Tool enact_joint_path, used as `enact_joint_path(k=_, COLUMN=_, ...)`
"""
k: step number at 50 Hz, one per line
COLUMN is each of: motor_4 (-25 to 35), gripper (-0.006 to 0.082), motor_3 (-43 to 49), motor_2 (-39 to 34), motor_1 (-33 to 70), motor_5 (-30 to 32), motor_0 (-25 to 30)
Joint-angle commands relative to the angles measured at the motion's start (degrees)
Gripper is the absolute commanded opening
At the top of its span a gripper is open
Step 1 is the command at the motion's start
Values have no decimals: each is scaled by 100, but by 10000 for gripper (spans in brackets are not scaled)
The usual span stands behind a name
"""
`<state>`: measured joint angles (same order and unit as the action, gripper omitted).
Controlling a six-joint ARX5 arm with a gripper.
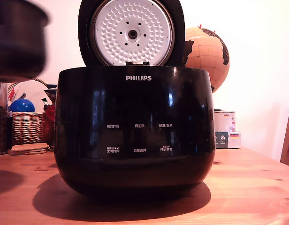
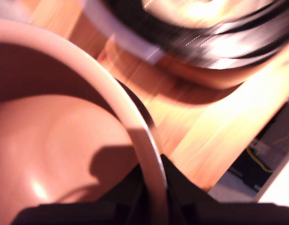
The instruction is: Place the pot you are holding inside the rice cooker
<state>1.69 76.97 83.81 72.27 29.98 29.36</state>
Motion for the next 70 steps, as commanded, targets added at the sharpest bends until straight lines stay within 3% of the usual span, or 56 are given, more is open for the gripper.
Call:
enact_joint_path(k=1, motor_4=39, gripper=-19, motor_3=-225, motor_2=109, motor_1=-39, motor_5=-7, motor_0=166)
enact_joint_path(k=31, motor_4=955, gripper=-20, motor_3=-1545, motor_2=417, motor_1=-22, motor_5=0, motor_0=1600)
enact_joint_path(k=46, motor_4=1102, gripper=-21, motor_3=-2057, motor_2=426, motor_1=238, motor_5=254, motor_0=1829)
enact_joint_path(k=70, motor_4=1137, gripper=-22, motor_3=-1897, motor_2=1021, motor_1=1176, motor_5=518, motor_0=1829)
